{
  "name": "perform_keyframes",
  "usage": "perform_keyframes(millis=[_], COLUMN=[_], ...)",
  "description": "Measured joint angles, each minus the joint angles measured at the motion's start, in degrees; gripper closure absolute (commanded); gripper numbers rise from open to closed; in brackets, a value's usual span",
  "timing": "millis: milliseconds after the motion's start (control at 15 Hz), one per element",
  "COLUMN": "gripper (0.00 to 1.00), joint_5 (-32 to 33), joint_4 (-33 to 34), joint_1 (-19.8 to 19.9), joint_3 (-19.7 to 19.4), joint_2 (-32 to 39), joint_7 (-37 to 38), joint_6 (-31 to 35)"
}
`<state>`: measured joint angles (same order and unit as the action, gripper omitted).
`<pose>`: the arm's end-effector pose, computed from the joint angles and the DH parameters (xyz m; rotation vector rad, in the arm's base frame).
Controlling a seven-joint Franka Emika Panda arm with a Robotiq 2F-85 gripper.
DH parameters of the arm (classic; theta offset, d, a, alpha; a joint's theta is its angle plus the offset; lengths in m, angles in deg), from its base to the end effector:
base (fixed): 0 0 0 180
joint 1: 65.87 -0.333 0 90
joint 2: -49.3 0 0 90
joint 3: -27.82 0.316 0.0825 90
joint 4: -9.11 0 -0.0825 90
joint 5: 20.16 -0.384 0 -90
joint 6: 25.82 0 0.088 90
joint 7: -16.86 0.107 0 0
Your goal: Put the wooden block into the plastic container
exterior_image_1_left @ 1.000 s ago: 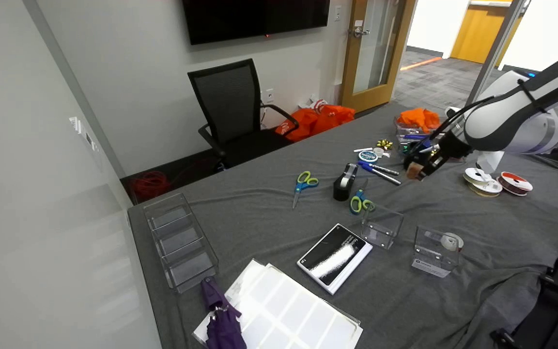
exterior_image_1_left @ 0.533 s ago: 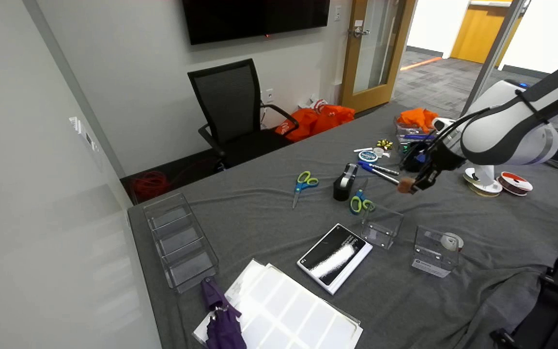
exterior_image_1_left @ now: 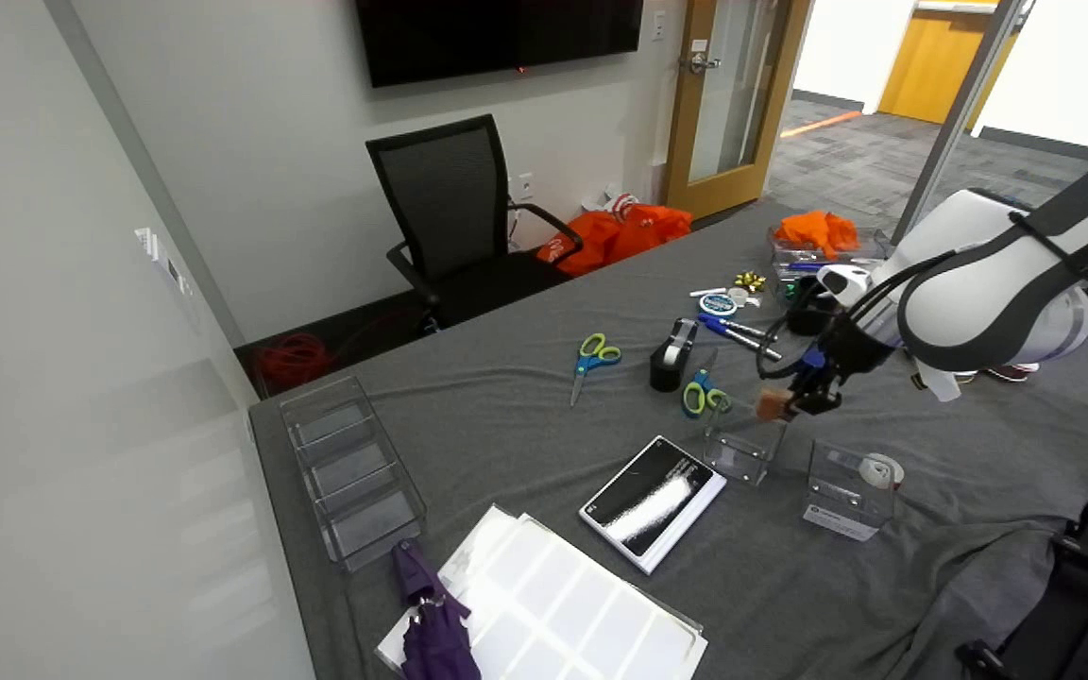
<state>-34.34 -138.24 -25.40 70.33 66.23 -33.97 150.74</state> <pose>0.4710 0.0106 0.2108 -2.8411 -0.9206 -0.5150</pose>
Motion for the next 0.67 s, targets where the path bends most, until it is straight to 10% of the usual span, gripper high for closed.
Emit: perform_keyframes(millis=[667], gripper=[0.93], joint_5=[1.27], joint_4=[-0.35], joint_1=[-2.98], joint_3=[-2.18], joint_2=[0.22], joint_7=[0.84], joint_6=[0.64])
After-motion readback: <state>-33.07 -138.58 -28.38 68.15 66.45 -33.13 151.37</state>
